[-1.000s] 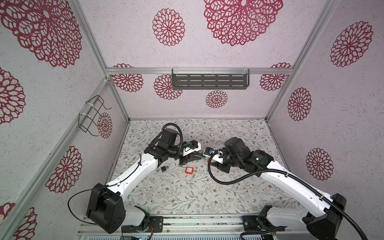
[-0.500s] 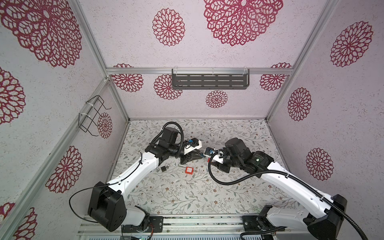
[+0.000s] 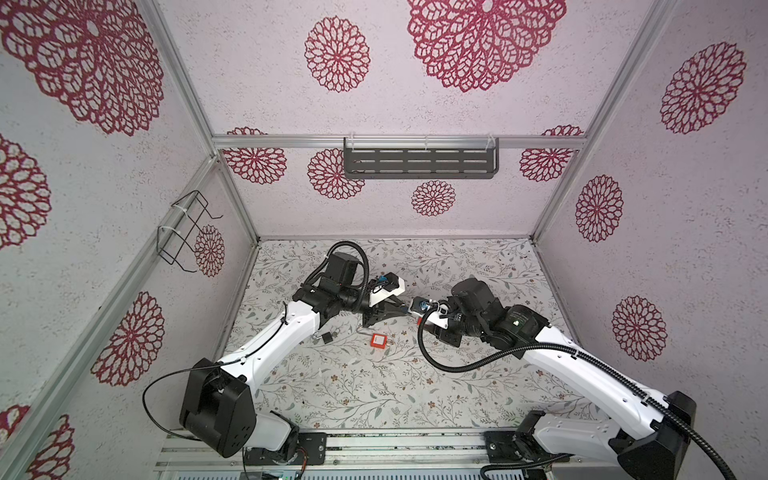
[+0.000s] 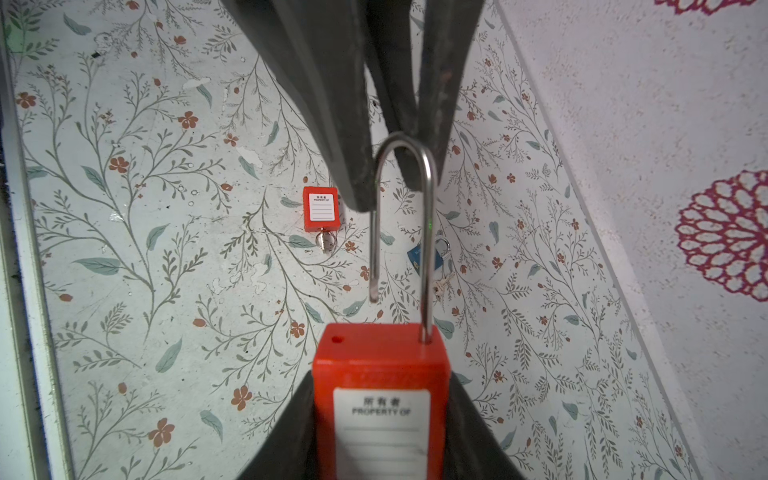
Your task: Lock with the key
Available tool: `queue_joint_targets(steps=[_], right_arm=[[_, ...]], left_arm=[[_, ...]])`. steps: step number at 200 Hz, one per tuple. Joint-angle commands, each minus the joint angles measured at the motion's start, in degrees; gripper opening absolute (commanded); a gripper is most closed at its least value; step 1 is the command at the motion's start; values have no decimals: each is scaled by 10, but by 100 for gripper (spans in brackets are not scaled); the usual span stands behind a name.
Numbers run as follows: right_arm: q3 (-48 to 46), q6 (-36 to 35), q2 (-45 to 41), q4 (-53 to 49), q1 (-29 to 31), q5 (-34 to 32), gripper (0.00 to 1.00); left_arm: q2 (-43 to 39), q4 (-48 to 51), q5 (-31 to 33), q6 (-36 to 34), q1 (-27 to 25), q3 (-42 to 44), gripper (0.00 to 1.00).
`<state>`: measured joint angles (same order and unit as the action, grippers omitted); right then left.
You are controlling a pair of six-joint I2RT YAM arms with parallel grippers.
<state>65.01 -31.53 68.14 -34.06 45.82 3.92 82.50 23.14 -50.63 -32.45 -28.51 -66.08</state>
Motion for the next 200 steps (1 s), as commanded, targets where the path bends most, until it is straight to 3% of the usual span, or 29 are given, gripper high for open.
queue_joint_targets(steps=[1,64,93,144,163,200], right_arm=[[5,-11,-20,24,3,-16,15],[4,-16,-22,28,5,-22,16],[0,-20,-25,37,4,-31,21],[-38,-39,-80,91,5,-39,69],[-47,-44,-99,78,3,-36,74],[-50,-41,-116,34,2,-25,75]], left_arm=[[6,-2,-16,5,-2,-14,24],[12,4,-24,5,-2,-20,17],[16,10,-31,4,-2,-25,7],[7,14,-24,0,1,-25,0],[1,11,-24,0,2,-24,0],[-11,-8,-27,8,1,-13,0]])
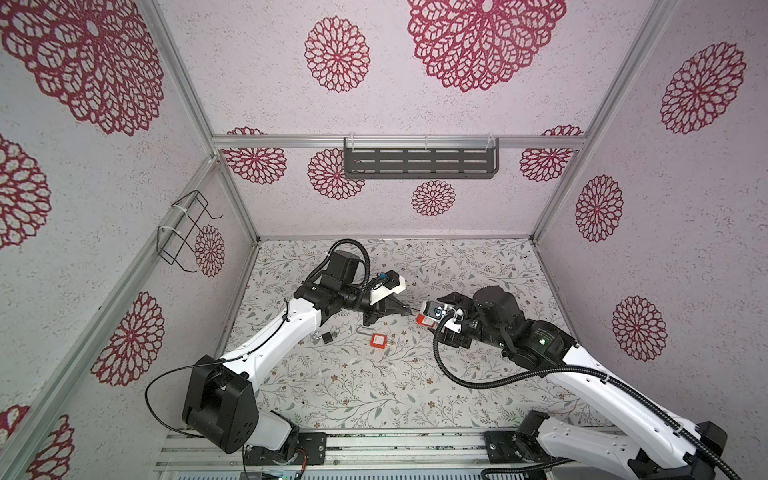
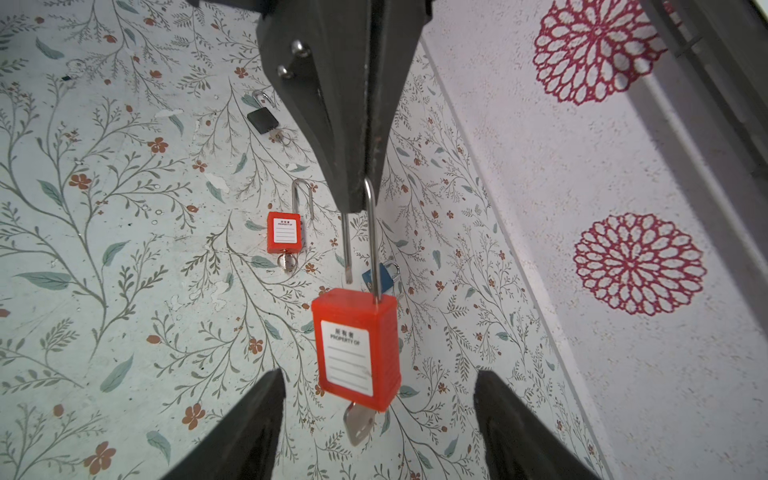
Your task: Lock with the key
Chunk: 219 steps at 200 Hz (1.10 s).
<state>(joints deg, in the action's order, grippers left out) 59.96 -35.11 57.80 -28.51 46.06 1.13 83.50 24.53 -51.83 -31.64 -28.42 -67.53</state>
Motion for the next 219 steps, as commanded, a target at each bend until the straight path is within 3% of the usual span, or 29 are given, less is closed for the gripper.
queue_joint_targets(steps=[1,58,120,154,219], right_arm=[[1,-4,-12,-22,0,4,75],[34,-4,13,-84,-13,18,72],[60,-4,50,-100,-52,86,68],[72,-2,75,-103,-62,129,61],[77,-5,100,-99,-75,139,53]], left_arm=[[-22,-23,-14,0,0,2,0],[-50,-73,-15,16,-7,45,0],[-62,-109,-27,24,-9,67,0],[-61,-109,-34,19,-12,67,0],[-63,-99,-39,9,-17,67,0]])
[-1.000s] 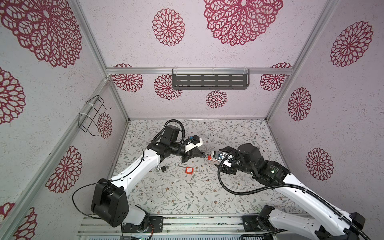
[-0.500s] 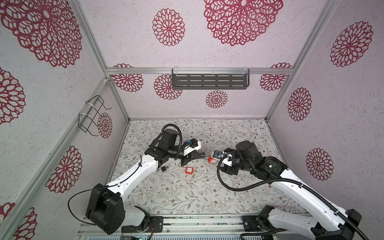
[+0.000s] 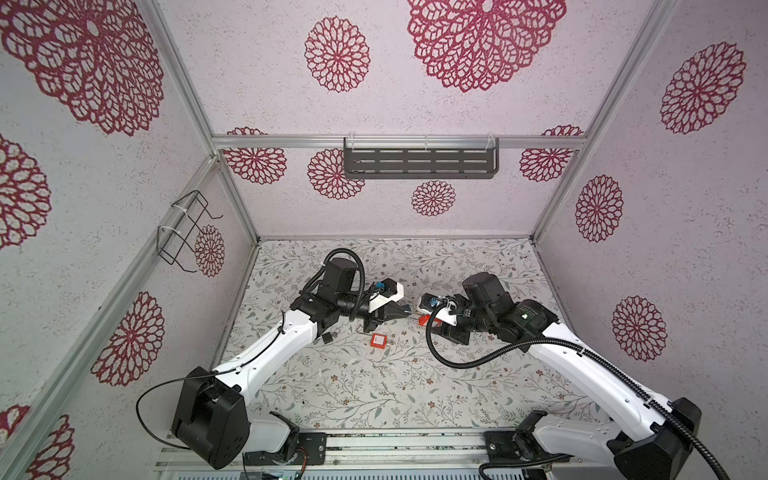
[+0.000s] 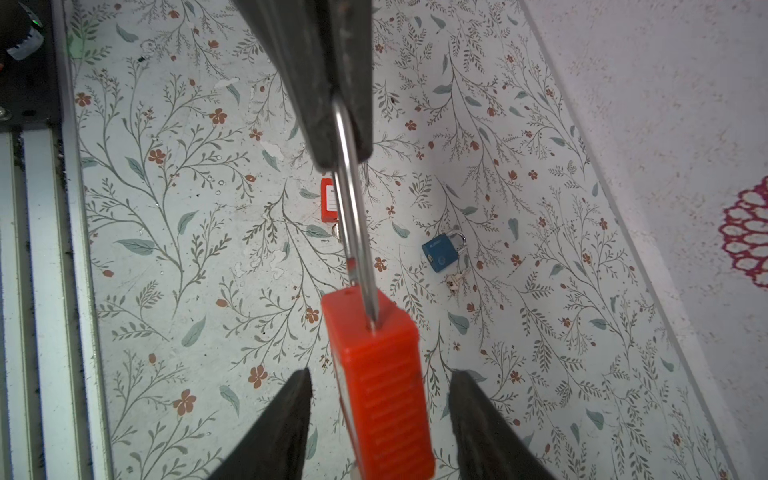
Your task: Lock with the key
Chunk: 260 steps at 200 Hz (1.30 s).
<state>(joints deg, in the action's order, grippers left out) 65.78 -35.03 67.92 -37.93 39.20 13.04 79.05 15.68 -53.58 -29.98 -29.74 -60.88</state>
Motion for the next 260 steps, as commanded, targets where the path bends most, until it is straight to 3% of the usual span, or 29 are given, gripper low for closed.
queue_joint_targets(steps=[1,260], right_arm=[[19,-6,-2,-5,-6,20,52],[20,-38,10,-16,-17,109,18]], left_arm=[[-19,-10,-22,-8,-4,1,0],[7,31,-25,-43,-22,-39,0]])
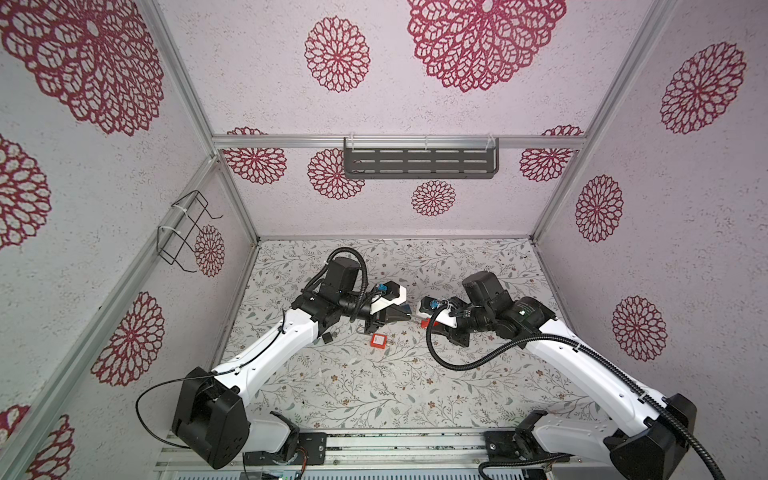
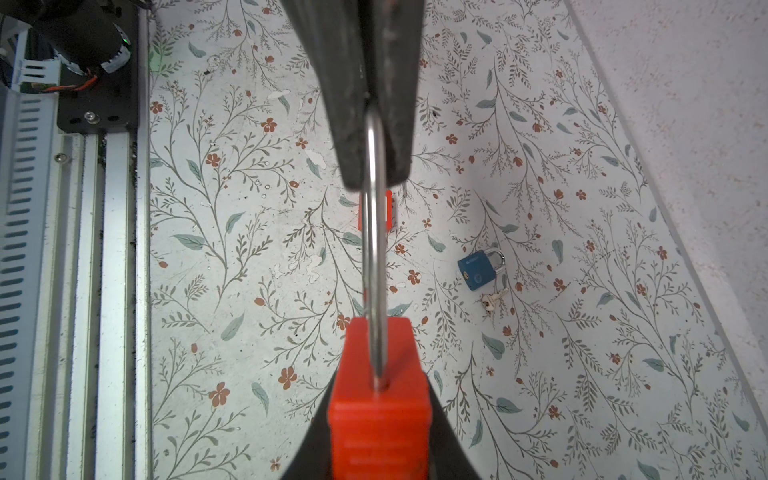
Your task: Lock with the key
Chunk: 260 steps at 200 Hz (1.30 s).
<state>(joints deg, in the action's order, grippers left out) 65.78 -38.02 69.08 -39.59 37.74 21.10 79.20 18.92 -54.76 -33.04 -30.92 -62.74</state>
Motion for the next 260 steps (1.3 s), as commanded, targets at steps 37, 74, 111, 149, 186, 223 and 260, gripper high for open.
queue_joint_targets(steps=[37,74,111,149,186,223,260], right_arm=[[17,-10,-3,4,-5,40,16],[15,-10,-4,11,-8,54,15],[17,-8,-2,18,-11,72,14],[14,-7,-2,15,-15,82,14],[2,-7,-9,32,-20,77,13],[3,-8,-7,47,-21,80,13],[11,-9,-2,68,-22,84,11]], left_arm=[[10,5,-8,-21,-16,-22,0],[16,7,-3,-29,-24,-25,0],[16,8,12,-41,-31,-26,0],[11,10,34,-55,-40,-23,0],[10,11,32,-54,-43,-24,0],[17,16,26,-50,-43,-25,0],[32,18,4,-39,-43,-31,0]])
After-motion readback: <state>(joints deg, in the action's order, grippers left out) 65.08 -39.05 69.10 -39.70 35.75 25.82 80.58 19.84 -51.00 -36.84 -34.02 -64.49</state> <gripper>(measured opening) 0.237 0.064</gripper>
